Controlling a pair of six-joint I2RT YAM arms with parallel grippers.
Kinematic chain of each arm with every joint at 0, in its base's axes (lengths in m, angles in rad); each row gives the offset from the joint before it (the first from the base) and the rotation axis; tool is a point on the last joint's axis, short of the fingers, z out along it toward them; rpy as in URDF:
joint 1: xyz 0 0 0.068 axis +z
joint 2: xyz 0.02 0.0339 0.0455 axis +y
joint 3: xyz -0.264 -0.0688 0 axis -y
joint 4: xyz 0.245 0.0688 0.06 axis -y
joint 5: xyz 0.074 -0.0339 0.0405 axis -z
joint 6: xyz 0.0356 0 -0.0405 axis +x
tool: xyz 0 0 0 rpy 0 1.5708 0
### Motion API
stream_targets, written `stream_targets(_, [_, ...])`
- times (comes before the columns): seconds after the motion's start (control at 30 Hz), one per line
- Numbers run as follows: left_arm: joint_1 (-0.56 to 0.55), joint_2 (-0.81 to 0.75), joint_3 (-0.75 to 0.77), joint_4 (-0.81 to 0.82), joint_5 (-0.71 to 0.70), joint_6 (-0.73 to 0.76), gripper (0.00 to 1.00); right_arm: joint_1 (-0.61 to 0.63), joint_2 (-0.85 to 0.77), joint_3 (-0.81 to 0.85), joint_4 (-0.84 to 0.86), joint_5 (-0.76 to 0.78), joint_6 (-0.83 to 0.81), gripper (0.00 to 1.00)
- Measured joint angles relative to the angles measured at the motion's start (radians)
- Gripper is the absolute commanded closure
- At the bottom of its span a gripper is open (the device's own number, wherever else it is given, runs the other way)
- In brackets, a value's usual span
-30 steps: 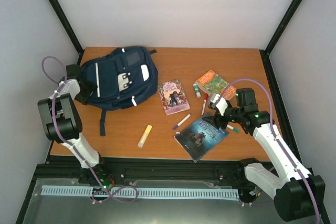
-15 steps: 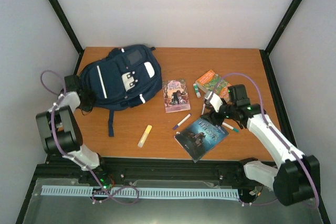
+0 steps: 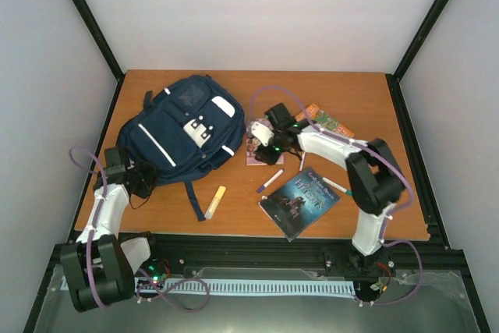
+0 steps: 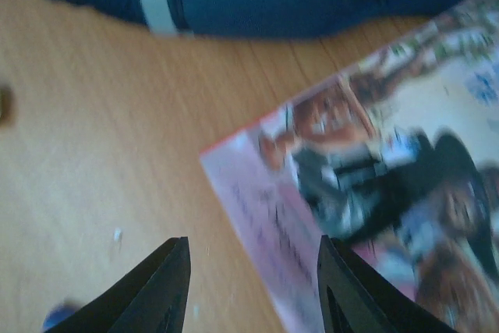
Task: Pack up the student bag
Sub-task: Adjust the student bag at the center of the board.
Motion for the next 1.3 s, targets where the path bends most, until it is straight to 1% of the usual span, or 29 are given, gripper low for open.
stream_targets(0.13, [-0.059,-0.066,-0.056,-0.014,0.019,-0.020,0.92,0.075,0.196,0.189,-0.010,0.051,0.025,0.56])
stream_targets(0.17, [-0.070,-0.079,-0.068,-0.016,0.024,-0.023,0.90,0.083,0.231,0.218,-0.009,0.055,0.027,0.56])
stream_targets(0.27, [-0.101,-0.111,-0.111,-0.016,0.056,-0.034,0.78,0.108,0.375,0.365,-0.046,0.082,0.032,0.57])
stream_targets(0.3, [-0.106,-0.115,-0.122,-0.016,0.065,-0.033,0.72,0.110,0.419,0.414,-0.056,0.089,0.036,0.57])
stream_targets(0.43, [-0.121,-0.097,-0.142,-0.027,0.129,-0.019,0.41,0.108,0.615,0.738,-0.133,0.158,0.061,0.56])
stream_targets(0.53, [-0.121,-0.092,-0.121,-0.074,0.166,0.024,0.33,0.098,0.771,1.007,-0.169,0.238,0.094,0.55])
stream_targets(0.6, [-0.121,-0.103,-0.076,-0.122,0.172,0.054,0.30,0.092,0.821,1.099,-0.170,0.278,0.108,0.54])
stream_targets(0.63, [-0.121,-0.112,-0.051,-0.141,0.172,0.069,0.28,0.089,0.821,1.099,-0.174,0.293,0.114,0.54])
stream_targets(0.7, [-0.121,-0.128,0.030,-0.179,0.158,0.100,0.26,0.083,0.781,1.038,-0.173,0.301,0.122,0.53])
stream_targets(0.8, [-0.122,-0.124,0.142,-0.195,0.101,0.137,0.25,0.076,0.636,0.837,-0.173,0.288,0.131,0.51])
stream_targets(0.93, [-0.122,-0.089,0.216,-0.192,-0.006,0.163,0.24,0.075,0.335,0.552,-0.171,0.214,0.135,0.49])
stream_targets(1.07, [-0.122,0.040,0.293,-0.201,-0.151,0.195,0.23,0.076,-0.019,0.294,-0.123,0.077,0.120,0.48])
stream_targets(1.13, [-0.117,0.108,0.320,-0.190,-0.222,0.200,0.20,0.077,-0.180,0.156,-0.099,0.000,0.098,0.47])
stream_targets(1.17, [-0.114,0.130,0.323,-0.183,-0.246,0.201,0.20,0.077,-0.233,0.107,-0.100,-0.021,0.088,0.46])
stream_targets(1.23, [-0.105,0.179,0.323,-0.171,-0.293,0.200,0.23,0.078,-0.332,-0.019,-0.084,-0.056,0.063,0.41])
stream_targets(1.3, [-0.093,0.232,0.323,-0.153,-0.319,0.200,0.31,0.080,-0.429,-0.168,-0.057,-0.065,0.053,0.39])
